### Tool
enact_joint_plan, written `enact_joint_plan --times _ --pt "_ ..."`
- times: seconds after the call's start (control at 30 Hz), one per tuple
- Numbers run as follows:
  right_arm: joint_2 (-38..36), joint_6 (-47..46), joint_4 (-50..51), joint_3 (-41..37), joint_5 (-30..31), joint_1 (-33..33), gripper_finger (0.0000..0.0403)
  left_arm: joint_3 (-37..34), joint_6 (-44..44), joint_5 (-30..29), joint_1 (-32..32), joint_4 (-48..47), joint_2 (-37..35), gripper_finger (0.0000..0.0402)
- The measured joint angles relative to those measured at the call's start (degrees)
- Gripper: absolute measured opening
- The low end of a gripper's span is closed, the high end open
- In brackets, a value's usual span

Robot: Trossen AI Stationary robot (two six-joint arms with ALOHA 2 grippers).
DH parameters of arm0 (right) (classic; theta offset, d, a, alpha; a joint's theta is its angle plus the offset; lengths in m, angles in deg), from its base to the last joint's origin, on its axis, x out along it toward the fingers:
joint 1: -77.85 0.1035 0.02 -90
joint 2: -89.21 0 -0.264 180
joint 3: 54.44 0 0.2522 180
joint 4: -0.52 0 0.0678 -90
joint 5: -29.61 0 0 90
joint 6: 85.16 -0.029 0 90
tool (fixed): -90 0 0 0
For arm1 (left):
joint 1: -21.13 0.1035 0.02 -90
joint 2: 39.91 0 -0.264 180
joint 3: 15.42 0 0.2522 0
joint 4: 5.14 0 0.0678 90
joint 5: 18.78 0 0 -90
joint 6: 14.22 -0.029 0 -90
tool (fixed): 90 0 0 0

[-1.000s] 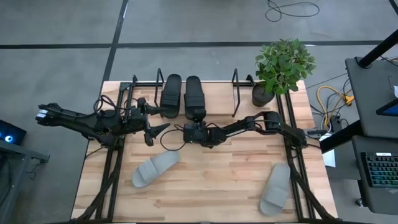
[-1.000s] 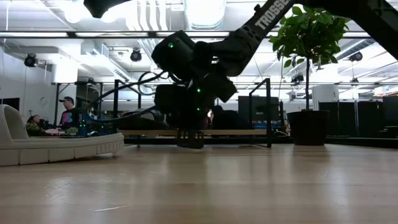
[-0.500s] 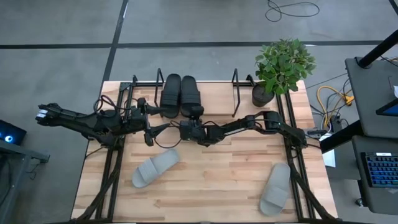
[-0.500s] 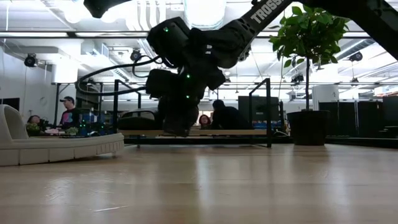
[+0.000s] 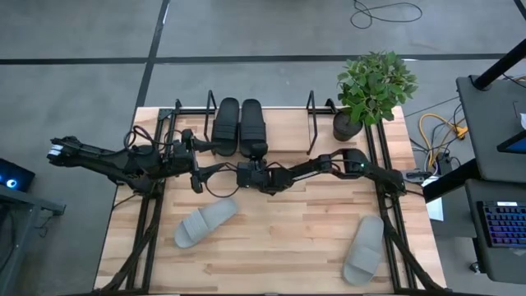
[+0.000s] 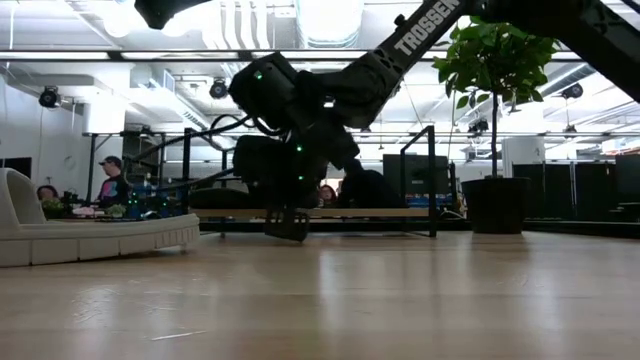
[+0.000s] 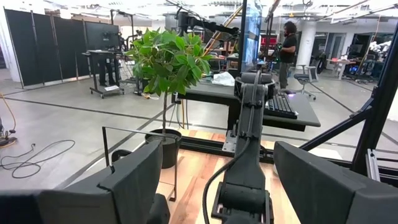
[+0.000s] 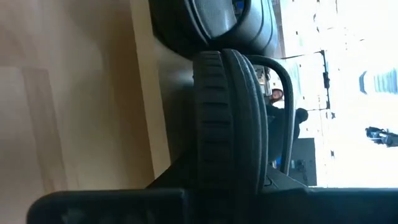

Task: Pick and place slides into the shelf
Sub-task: Put the black slipper on the shelf

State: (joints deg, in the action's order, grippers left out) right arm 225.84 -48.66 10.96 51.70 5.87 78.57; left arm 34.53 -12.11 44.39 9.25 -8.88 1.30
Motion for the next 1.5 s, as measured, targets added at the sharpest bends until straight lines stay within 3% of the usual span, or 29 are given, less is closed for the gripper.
enact_joint_plan --times 0.47,0.73,0.9,1.07,1.5 --pt "1.6 -0.1 3.2 3.3 -1.8 0.0 0.0036 0.0 0.0 0.0 0.0 -0.4 0.0 0.0293" --pt "1.6 -1.7 7.4 5.7 -5.3 0.0 0.0086 0.0 0.0 0.0 0.0 -0.6 0.0 0.0293" --pt "1.6 -8.7 15.1 9.2 -12.1 0.0 0.0093 0.0 0.0 0.0 0.0 -1.5 0.0 0.0293" --pt "1.6 -13.2 21.7 11.2 -14.1 0.1 0.0098 0.0 0.0 0.0 0.0 -1.6 0.0 0.0293" --pt "1.6 -16.2 22.9 12.6 -18.5 0.1 0.0169 0.0 0.0 0.0 0.0 -1.7 0.0 0.0293"
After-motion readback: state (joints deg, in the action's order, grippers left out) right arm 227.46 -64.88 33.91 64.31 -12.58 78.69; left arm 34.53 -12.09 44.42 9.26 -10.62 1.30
